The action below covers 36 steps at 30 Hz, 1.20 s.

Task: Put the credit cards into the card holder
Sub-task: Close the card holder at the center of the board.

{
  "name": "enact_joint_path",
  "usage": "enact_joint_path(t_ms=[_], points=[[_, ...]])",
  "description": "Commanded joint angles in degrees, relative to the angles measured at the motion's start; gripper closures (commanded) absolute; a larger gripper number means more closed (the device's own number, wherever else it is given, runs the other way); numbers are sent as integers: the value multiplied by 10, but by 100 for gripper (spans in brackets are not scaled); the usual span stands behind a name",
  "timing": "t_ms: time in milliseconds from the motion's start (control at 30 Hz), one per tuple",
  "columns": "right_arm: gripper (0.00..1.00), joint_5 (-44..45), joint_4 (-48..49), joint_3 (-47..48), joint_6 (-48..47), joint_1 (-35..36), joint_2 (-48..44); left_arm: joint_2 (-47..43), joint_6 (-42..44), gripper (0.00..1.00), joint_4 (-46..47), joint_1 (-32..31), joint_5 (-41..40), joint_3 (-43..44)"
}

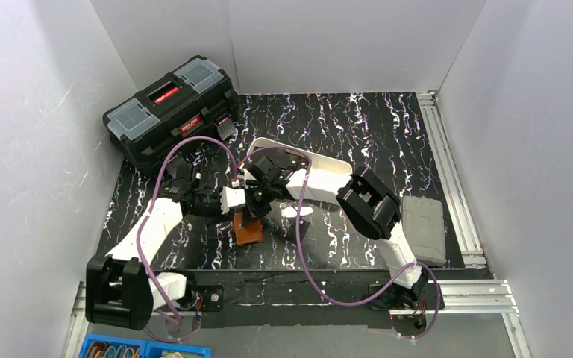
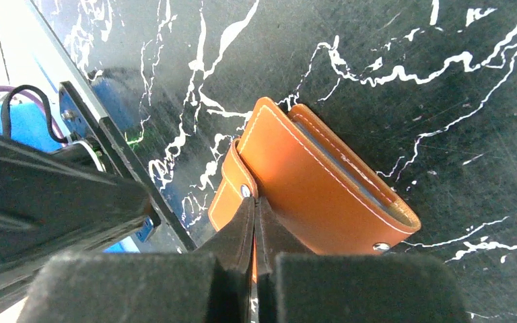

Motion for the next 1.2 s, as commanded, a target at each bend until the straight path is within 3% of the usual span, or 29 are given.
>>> enact_joint_path(t_ms=[0,367,500,700,833,1067,1167], points=[[99,44,-101,8,-10,3,30,-51,-15,86,-45,9,-4,16],[99,115,-130,-2,-6,19,13,-93,-32,85,-67,9,17,-8],[99,102,-163,24,-3,20,42,-94,-24,84,-54,6,12,-18],[99,51,-254,94,5,16,101,-101,23,84,-78,6,25,-20],[99,44,-259,95,5,13,101,-119,92,82,-100,-2,68,-35],[99,82,-255,72,14,9,90,-128,286,54,-130,-57,57,-75],[99,104,-260,73,13,8,88,-86,311,52,-155,-80,39,-53]])
